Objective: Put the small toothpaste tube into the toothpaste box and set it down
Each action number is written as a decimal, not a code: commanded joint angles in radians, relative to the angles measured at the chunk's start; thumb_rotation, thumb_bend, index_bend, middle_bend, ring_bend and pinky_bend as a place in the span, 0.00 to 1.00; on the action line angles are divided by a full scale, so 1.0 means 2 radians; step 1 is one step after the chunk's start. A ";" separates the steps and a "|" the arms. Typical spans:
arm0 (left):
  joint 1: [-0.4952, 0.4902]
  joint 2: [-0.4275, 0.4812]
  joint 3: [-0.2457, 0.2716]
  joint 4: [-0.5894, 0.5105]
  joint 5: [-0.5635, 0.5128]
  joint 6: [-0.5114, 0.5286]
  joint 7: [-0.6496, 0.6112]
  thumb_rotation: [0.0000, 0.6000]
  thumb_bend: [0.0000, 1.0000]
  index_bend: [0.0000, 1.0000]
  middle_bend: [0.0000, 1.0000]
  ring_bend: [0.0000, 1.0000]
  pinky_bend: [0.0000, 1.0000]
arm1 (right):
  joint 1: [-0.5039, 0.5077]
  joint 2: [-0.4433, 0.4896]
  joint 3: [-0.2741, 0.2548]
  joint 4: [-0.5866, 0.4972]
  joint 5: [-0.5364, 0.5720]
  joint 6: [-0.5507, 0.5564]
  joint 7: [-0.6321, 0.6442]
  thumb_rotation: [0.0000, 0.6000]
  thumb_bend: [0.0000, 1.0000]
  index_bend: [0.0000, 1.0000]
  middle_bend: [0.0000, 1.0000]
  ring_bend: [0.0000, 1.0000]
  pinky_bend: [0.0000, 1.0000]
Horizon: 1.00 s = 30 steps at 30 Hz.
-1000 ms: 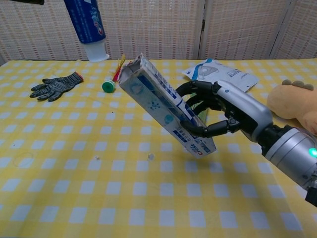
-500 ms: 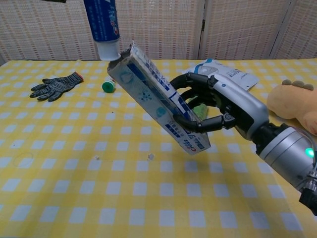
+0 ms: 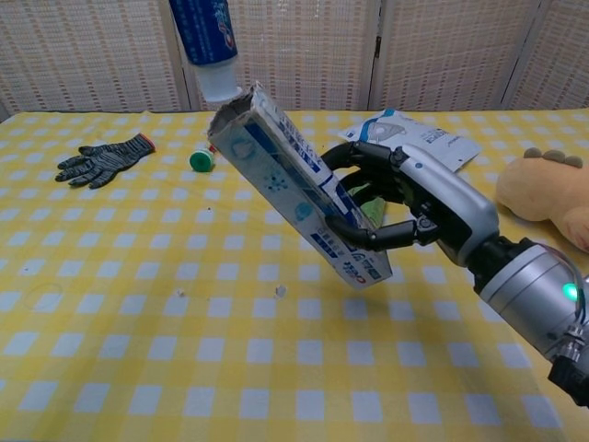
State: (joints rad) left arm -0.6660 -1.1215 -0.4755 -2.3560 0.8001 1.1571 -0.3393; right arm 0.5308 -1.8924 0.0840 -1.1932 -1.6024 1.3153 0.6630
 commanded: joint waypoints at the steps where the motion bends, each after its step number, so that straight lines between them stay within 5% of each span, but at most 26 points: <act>1: 0.005 0.002 -0.001 0.000 0.011 -0.006 -0.010 1.00 0.41 0.80 1.00 1.00 1.00 | 0.000 -0.006 0.003 0.010 0.003 0.003 0.013 1.00 0.39 0.35 0.29 0.33 0.37; 30: 0.016 -0.018 0.004 0.000 0.045 0.009 -0.008 1.00 0.41 0.80 1.00 1.00 1.00 | 0.009 -0.065 0.012 0.050 0.005 0.011 0.092 1.00 0.39 0.35 0.30 0.34 0.37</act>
State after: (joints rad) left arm -0.6349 -1.1571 -0.4699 -2.3560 0.8867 1.1769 -0.3529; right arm 0.5480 -2.0213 0.1079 -1.0939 -1.5930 1.3377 0.8462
